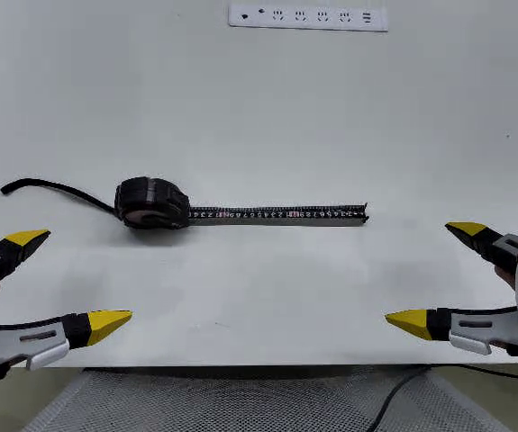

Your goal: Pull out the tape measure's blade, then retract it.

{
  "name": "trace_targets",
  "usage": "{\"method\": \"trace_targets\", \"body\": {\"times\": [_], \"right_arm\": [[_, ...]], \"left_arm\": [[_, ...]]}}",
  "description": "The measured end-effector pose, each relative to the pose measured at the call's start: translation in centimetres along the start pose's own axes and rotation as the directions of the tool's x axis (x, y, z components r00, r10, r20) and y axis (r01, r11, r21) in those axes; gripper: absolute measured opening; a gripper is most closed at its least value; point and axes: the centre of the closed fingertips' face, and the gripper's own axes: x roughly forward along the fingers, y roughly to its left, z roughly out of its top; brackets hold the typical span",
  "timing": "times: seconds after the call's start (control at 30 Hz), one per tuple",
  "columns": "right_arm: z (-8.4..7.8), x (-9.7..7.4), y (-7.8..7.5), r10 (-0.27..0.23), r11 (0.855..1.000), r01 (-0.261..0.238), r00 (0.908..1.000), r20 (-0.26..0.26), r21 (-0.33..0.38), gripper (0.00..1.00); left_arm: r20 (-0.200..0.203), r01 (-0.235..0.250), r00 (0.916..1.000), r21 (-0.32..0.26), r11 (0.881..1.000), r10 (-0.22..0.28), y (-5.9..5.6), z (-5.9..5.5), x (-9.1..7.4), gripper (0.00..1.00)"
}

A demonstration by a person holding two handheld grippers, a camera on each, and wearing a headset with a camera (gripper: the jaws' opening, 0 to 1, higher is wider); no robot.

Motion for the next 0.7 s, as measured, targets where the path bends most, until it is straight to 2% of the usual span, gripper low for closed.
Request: {"method": "trace_targets", "body": {"times": [0.13, 0.27, 0.43, 0.53, 0.7], "right_arm": [[-0.4, 0.0, 0.2, 0.000, 1.000, 0.000, 1.0000, -0.003, 0.013, 0.89], [-0.7, -0.1, 0.3, -0.001, 1.000, 0.002, 1.0000, -0.005, 0.026, 0.91], [-1.4, -0.2, 0.2, -0.003, 0.999, 0.003, 0.9999, -0.011, 0.040, 0.94], [-1.8, -0.1, 0.2, -0.001, 0.998, 0.002, 0.9999, -0.014, 0.058, 0.94], [-1.8, -0.2, 0.2, -0.002, 0.998, 0.003, 1.0000, -0.008, 0.065, 0.94]], "left_arm": [[0.005, -0.016, 0.9999, -0.007, 1.000, 0.016, 0.2, -0.1, 0.0, 0.89], [-0.010, -0.004, 0.9999, 0.010, 1.000, 0.004, -0.2, -0.6, 0.1, 0.90], [-0.011, 0.001, 0.9999, -0.010, 1.000, -0.001, -0.4, -0.9, 0.1, 0.91], [-0.026, 0.006, 0.9997, -0.003, 1.000, -0.006, -0.7, -1.5, 0.4, 0.91], [-0.014, -0.006, 0.9999, -0.024, 1.000, 0.006, -0.3, -1.4, 0.3, 0.91]]}}
